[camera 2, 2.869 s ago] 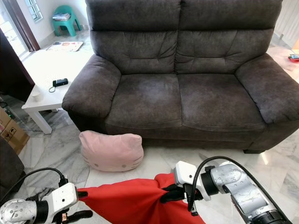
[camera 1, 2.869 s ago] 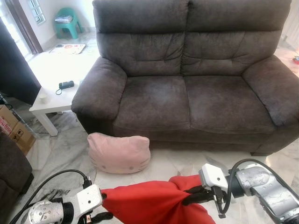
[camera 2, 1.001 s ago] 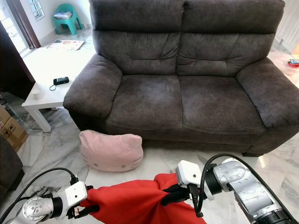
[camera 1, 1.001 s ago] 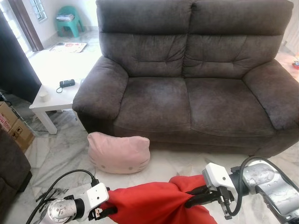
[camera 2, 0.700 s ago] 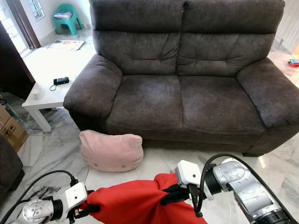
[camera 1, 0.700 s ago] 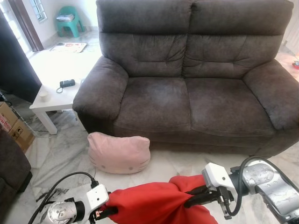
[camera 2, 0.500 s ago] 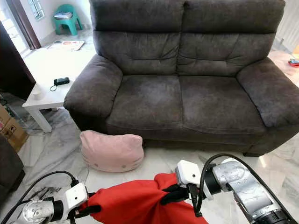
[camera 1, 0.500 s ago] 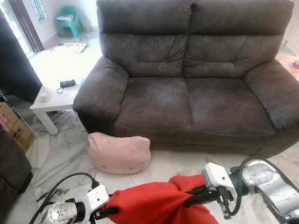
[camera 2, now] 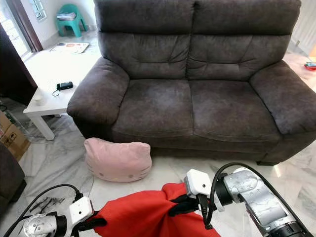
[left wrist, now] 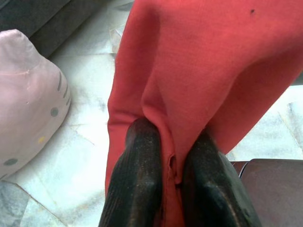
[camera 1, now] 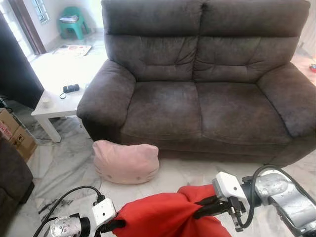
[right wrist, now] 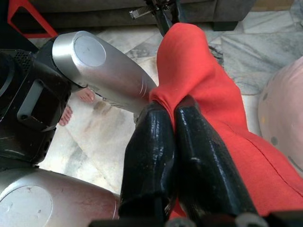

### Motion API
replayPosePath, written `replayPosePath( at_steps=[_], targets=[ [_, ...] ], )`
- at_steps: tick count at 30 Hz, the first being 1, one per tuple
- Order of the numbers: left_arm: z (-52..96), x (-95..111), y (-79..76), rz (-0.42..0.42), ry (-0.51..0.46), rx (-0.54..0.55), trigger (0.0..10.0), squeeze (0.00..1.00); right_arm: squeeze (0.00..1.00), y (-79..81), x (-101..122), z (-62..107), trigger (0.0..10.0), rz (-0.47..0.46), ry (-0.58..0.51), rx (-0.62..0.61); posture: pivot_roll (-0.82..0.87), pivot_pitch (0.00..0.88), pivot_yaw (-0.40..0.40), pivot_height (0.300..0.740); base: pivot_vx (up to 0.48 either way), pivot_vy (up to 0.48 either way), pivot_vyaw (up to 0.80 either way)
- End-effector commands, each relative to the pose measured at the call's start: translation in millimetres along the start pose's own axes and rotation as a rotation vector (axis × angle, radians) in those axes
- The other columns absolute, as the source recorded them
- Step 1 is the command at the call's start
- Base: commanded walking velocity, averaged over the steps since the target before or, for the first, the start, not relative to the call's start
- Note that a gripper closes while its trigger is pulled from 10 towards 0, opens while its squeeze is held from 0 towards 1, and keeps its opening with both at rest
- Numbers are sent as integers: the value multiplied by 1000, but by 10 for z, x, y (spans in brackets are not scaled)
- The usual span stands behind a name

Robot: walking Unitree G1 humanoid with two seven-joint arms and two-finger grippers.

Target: Move the pillow to the sofa from floor

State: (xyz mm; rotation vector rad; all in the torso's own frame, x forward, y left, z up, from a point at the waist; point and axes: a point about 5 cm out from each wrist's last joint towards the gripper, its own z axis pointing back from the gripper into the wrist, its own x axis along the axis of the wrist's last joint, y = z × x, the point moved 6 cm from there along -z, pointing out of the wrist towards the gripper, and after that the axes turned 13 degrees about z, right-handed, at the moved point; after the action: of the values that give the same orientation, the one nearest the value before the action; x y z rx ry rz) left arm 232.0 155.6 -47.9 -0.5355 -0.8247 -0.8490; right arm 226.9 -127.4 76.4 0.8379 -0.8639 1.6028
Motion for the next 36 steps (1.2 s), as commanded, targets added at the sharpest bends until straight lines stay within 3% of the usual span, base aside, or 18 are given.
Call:
replayPosePath(
  at_steps=[1, 8, 16, 19, 20, 21, 22, 23, 24, 26, 28, 35, 36],
  targets=[
    [6, 31, -12, -9, -8, -11, 0, 0, 0, -124, 238, 38, 10000, 89, -66, -34, 14, 31, -20, 740, 0, 0, 0],
    [18, 56, -3, -13, -17, -7, 0, 0, 0, -145, 223, 11, 10000, 88, -69, -46, 15, 16, -10, 740, 0, 0, 0],
    [58, 254, 127, 14, -110, 67, 0, 0, 0, -192, 171, -28, 10000, 81, -67, -92, 17, 2, -2, 740, 0, 0, 0],
    [108, 428, 243, 8, -175, 124, 0, 0, 0, -311, 101, -22, 10000, 93, -42, -175, 16, 0, 3, 740, 0, 0, 0],
    [154, 587, 369, -9, -233, 201, 0, 0, 0, -441, 28, -8, 10000, 100, -7, -258, 16, 0, 3, 740, 0, 0, 0],
    [154, 587, 369, -9, -233, 201, 0, 0, 0, -441, 28, -8, 10000, 100, -7, -258, 16, 0, 3, 740, 0, 0, 0],
    [229, 794, 531, -18, -316, 310, 275, 0, 0, -604, -78, 25, 10000, 95, 38, -369, 17, 3, 3, 740, 0, 0, 0],
    [260, 862, 583, -18, -346, 346, 275, 0, 0, -655, -118, 36, 10000, 82, 51, -405, 17, 3, 3, 740, 0, 0, 0],
    [290, 920, 630, -17, -371, 382, 9686, 0, 0, -687, -150, 43, 10000, 79, 61, -431, 20, 7, 1, 740, 0, 0, 0],
    [337, 1019, 687, -23, -413, 431, 10000, 0, 0, -737, -198, 56, 10000, 94, 82, -480, 24, 8, 0, 740, 0, 0, 0],
    [458, 1262, 792, -4, -528, 548, 10000, 0, 0, -892, -373, 98, 10000, 87, 163, -633, 31, 16, -6, 740, 0, 0, 0],
    [585, 1509, 894, 47, -660, 737, 10000, 0, 0, -1063, -552, 114, 10000, 54, 234, -846, 36, 27, -10, 740, 0, 0, 0],
    [615, 1538, 930, 66, -684, 792, 10000, 0, 0, -1109, -566, 176, 10000, 32, 231, -944, 40, 29, -14, 740, 0, 0, 0]
  ],
)
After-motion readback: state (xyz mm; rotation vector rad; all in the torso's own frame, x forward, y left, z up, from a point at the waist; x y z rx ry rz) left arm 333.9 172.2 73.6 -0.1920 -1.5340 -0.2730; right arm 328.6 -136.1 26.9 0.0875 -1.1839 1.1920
